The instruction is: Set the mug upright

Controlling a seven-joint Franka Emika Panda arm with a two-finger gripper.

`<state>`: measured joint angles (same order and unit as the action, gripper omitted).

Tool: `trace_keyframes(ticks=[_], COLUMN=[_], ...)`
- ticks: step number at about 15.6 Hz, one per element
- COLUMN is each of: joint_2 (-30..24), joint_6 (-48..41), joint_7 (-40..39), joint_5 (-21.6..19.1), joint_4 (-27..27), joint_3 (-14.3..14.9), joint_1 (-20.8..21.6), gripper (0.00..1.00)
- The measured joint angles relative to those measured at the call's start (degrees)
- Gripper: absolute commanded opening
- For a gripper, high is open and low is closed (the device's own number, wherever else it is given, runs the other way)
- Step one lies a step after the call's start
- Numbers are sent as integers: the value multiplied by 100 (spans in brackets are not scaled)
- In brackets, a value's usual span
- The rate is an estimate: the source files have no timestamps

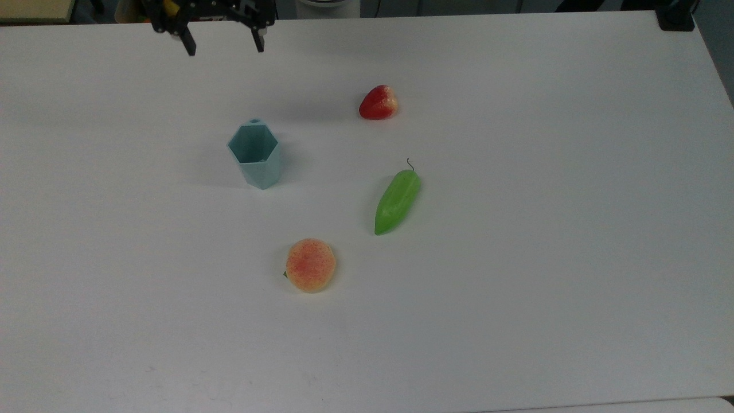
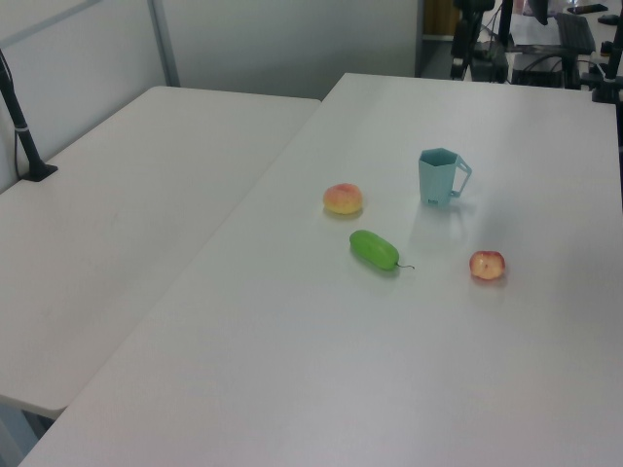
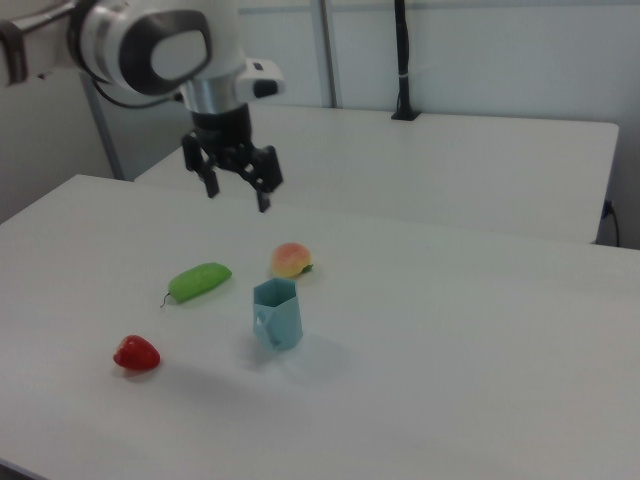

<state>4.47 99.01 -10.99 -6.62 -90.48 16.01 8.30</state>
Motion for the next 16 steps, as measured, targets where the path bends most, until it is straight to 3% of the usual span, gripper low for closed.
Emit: trace_keyframes(ticks=[3,6,8,16], joint_2=[-344,-568,-622,-598], joint_6=[-412,-609,-620,-356], joint_7=[791,1043,1048,658], joint_5=[0,0,0,1], joint_4=[31,29,10,-123], joint_3=[-492,-1260,-1544,-1609], joint_1=[-106,-457,-599,-627], gripper=[100,100,100,100])
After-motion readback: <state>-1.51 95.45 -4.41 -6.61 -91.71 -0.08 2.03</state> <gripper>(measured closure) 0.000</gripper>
